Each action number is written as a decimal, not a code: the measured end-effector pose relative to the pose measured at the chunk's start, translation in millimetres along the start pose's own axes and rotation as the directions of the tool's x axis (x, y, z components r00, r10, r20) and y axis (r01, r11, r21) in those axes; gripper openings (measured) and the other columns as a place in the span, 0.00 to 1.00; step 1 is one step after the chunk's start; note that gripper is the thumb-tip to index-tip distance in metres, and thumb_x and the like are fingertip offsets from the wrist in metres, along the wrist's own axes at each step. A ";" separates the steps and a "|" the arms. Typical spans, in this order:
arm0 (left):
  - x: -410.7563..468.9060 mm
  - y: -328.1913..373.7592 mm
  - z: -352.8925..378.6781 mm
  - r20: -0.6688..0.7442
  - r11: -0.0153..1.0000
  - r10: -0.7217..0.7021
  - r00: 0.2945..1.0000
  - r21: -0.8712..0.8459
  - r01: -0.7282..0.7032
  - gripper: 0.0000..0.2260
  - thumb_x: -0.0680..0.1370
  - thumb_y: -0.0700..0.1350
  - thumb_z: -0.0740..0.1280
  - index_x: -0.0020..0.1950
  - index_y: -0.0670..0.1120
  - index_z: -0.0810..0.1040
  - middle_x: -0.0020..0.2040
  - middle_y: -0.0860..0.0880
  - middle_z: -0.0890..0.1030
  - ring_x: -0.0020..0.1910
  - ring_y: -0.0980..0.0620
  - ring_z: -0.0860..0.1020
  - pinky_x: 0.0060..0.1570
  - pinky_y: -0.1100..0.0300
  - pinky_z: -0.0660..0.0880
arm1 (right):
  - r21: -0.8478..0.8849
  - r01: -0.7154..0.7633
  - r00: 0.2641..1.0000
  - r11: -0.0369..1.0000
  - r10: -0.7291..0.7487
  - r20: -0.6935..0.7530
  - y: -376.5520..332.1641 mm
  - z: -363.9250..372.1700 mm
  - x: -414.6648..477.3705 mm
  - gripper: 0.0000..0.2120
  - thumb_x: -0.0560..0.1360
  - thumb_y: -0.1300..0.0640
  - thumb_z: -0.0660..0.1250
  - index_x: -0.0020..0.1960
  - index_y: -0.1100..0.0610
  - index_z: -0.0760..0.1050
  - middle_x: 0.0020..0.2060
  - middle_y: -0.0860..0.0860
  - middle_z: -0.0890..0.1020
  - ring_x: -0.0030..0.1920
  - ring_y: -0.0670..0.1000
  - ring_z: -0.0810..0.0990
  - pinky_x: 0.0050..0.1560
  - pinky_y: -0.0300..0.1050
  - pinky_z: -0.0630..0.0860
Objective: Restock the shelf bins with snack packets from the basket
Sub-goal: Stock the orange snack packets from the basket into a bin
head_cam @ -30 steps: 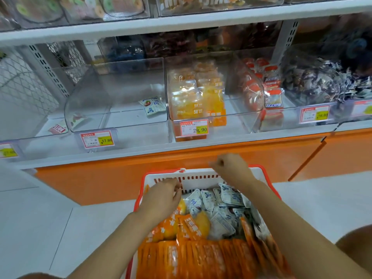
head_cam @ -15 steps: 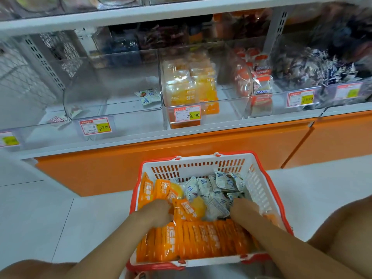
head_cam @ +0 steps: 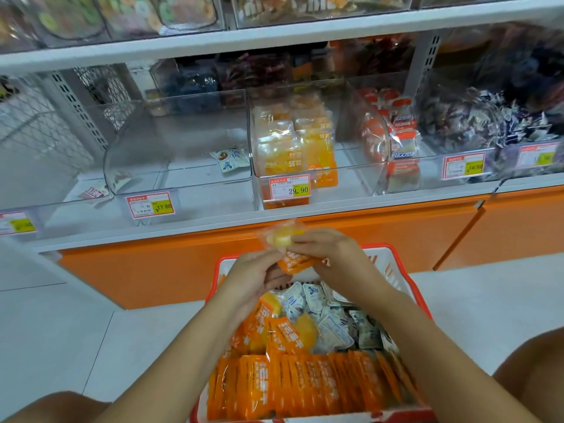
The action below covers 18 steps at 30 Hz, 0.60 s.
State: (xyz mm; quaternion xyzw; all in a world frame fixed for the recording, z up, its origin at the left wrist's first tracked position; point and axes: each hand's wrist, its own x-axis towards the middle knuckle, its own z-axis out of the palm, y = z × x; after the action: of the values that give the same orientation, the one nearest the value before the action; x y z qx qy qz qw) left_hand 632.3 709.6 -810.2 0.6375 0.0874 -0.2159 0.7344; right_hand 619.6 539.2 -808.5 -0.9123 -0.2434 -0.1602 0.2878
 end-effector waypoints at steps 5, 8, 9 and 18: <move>7.5 11.1 2.0 0.046 0.945 0.133 0.990 0.295 -0.141 0.12 0.78 0.43 0.67 0.45 0.33 0.80 0.42 0.39 0.81 0.40 0.48 0.79 0.43 0.62 0.78 | 0.247 -0.468 0.862 0.849 0.500 -0.086 6.2 -29.4 5.0 0.18 0.75 0.70 0.61 0.57 0.54 0.82 0.52 0.46 0.83 0.49 0.40 0.79 0.47 0.25 0.70; 3.3 23.0 7.8 0.152 0.862 0.223 0.963 0.430 -0.268 0.10 0.78 0.44 0.67 0.47 0.37 0.82 0.42 0.46 0.83 0.42 0.53 0.81 0.45 0.66 0.76 | 0.620 -0.611 0.748 0.493 0.616 0.247 15.1 -36.3 7.8 0.12 0.75 0.54 0.69 0.57 0.54 0.80 0.48 0.49 0.85 0.46 0.45 0.83 0.46 0.36 0.77; 1.6 27.9 10.1 0.169 0.816 0.261 0.950 0.487 -0.311 0.09 0.78 0.44 0.67 0.47 0.40 0.82 0.41 0.47 0.84 0.41 0.56 0.80 0.43 0.66 0.75 | 0.667 -0.627 0.739 0.403 0.578 0.345 16.5 -38.3 7.5 0.11 0.73 0.53 0.70 0.53 0.56 0.81 0.45 0.52 0.85 0.44 0.48 0.84 0.46 0.40 0.78; 20.5 56.8 3.2 0.051 0.370 0.642 0.765 0.853 -0.367 0.16 0.80 0.48 0.62 0.68 0.51 0.72 0.63 0.55 0.76 0.58 0.63 0.74 0.54 0.71 0.65 | 0.720 -0.349 0.723 0.599 0.662 -0.200 37.0 -83.5 69.0 0.01 0.76 0.59 0.68 0.47 0.56 0.79 0.37 0.49 0.84 0.37 0.45 0.83 0.40 0.39 0.79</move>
State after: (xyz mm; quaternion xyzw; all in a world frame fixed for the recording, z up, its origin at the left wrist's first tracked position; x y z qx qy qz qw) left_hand 674.4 707.5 -766.9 0.9218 -0.1198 0.1042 0.3537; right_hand 683.9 486.6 -729.9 -0.7249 0.0685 -0.1820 0.6608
